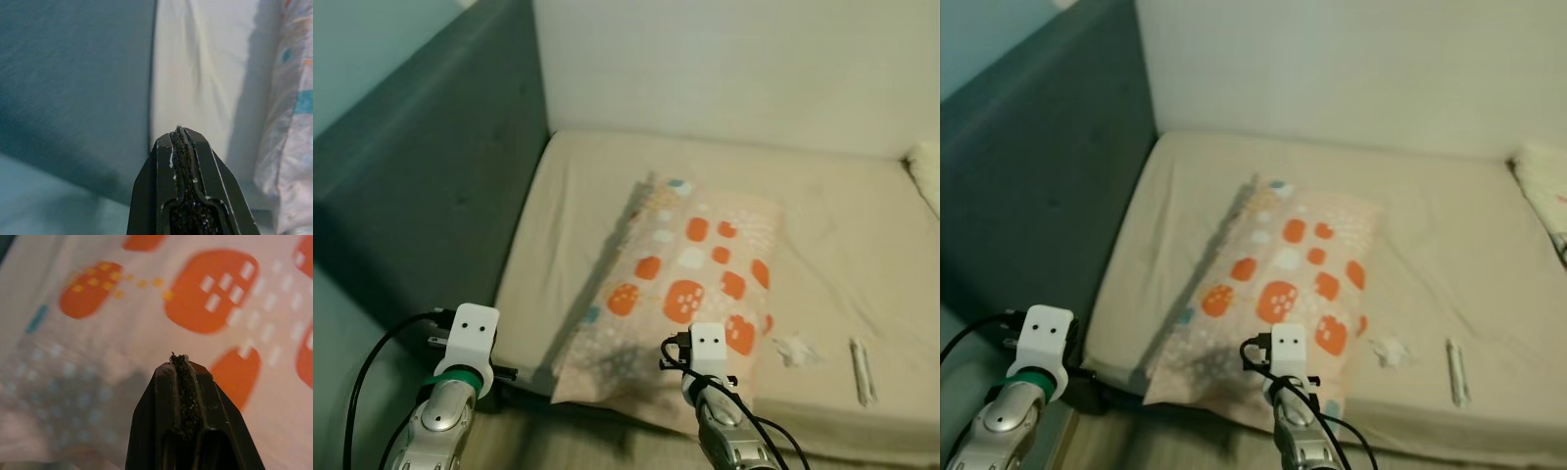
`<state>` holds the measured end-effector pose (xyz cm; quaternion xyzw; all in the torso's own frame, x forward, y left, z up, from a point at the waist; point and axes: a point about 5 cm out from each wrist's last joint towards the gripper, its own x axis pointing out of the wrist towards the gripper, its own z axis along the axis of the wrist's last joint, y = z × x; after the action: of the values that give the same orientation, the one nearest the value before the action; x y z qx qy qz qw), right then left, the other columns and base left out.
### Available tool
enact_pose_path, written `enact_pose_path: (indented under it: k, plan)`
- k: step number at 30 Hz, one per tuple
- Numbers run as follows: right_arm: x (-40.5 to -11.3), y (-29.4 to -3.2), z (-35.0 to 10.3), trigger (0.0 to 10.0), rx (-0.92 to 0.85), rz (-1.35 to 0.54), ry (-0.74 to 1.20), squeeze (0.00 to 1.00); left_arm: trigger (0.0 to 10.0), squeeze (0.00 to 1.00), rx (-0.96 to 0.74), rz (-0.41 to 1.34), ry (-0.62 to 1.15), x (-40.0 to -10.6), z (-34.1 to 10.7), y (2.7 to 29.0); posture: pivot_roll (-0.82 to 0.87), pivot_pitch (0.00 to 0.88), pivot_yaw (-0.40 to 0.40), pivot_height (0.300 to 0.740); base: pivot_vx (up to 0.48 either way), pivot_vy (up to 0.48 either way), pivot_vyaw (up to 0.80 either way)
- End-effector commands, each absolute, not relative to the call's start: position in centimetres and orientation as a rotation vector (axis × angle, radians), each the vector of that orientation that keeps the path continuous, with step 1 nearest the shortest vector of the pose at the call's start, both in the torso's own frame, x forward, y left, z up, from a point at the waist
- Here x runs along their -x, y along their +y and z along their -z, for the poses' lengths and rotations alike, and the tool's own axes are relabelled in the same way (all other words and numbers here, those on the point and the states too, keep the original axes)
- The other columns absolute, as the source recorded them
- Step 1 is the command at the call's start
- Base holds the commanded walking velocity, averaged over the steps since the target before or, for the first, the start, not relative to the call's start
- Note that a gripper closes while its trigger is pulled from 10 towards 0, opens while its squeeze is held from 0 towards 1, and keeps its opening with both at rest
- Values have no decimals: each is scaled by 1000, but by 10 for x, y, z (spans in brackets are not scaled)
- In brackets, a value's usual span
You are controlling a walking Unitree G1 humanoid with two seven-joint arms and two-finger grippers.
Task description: Clean up the room
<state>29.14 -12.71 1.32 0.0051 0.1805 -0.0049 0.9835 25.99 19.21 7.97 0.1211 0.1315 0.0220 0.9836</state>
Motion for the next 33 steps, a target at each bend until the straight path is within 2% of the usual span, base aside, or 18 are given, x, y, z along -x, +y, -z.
enact_pose_path:
  k: [1, 13, 16, 19, 21, 26, 30, 33]
  plan:
    - [-286, -135, -7, 10000, -11, 38, 385, 0, 10000, 0, -236, -20, 294, -258, -74, 187, 104, 43, 61, 740, 0, -259, 0]
    - [-286, -144, -10, 10000, 5, 93, 363, 0, 10000, 0, -264, 111, 316, -262, -69, 170, 90, 45, 72, 740, 0, -22, 0]
    - [-286, -151, -12, 10000, 26, 133, 347, 0, 10000, 0, -265, 123, 304, -269, -68, 164, 78, 51, 58, 740, 0, 0, 0]
    - [-287, -169, -19, 10000, 99, 258, 286, 0, 10000, 0, -267, 120, 291, -283, -65, 157, 69, 56, 54, 740, 0, 0, 0]
    - [-285, -179, -24, 10000, 106, 335, 254, 0, 10000, 0, -283, 143, 277, -286, -64, 155, 37, 55, 90, 740, 0, 0, 0]
    - [-277, -189, -25, 10000, 125, 377, 229, 0, 10000, 0, -265, 185, 259, -291, -66, 148, -4, 49, 138, 740, 0, 0, 0]
    - [-270, -193, -22, 10000, 145, 385, 232, 0, 10000, 0, -255, 200, 248, -294, -66, 143, -29, 45, 152, 740, 0, 0, 0]
    - [-259, -204, -23, 10000, 151, 448, 232, 0, 10000, 0, -244, 198, 245, -297, -63, 134, -108, 33, 158, 740, 0, 0, 0]
